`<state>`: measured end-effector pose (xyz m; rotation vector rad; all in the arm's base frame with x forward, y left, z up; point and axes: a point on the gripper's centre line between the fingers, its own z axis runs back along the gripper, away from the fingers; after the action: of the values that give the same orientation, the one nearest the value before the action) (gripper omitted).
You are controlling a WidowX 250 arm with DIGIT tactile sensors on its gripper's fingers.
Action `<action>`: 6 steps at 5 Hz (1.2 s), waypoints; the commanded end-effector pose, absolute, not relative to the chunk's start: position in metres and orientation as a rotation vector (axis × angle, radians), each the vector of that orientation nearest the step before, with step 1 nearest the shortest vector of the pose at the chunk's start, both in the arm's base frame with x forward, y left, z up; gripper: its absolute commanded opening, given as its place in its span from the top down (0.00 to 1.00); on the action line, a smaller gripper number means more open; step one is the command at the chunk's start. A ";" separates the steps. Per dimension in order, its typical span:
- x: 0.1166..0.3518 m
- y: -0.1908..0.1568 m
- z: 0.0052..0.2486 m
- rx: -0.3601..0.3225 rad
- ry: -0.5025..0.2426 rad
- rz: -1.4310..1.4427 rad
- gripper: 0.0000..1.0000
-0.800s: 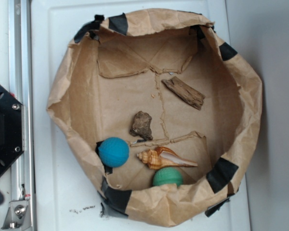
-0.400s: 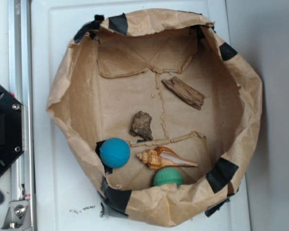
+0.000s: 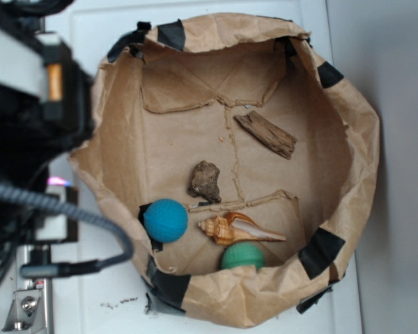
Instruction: Grab the green ball.
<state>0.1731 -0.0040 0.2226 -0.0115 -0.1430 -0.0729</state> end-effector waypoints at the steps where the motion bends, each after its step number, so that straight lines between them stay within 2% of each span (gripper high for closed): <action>1: 0.177 0.001 0.239 -0.046 -0.187 -0.150 0.00; 2: 0.177 0.001 0.239 -0.046 -0.187 -0.150 0.00; 3: 0.208 0.005 0.236 -0.052 -0.233 -0.206 0.00; 4: 0.242 0.001 0.232 -0.052 -0.209 -0.181 0.00; 5: 0.261 -0.004 0.221 -0.067 -0.221 -0.378 0.00; 6: 0.271 0.006 0.201 -0.044 -0.252 -0.569 0.00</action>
<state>0.2707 0.0051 0.1902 -0.0623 -0.2210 -0.5984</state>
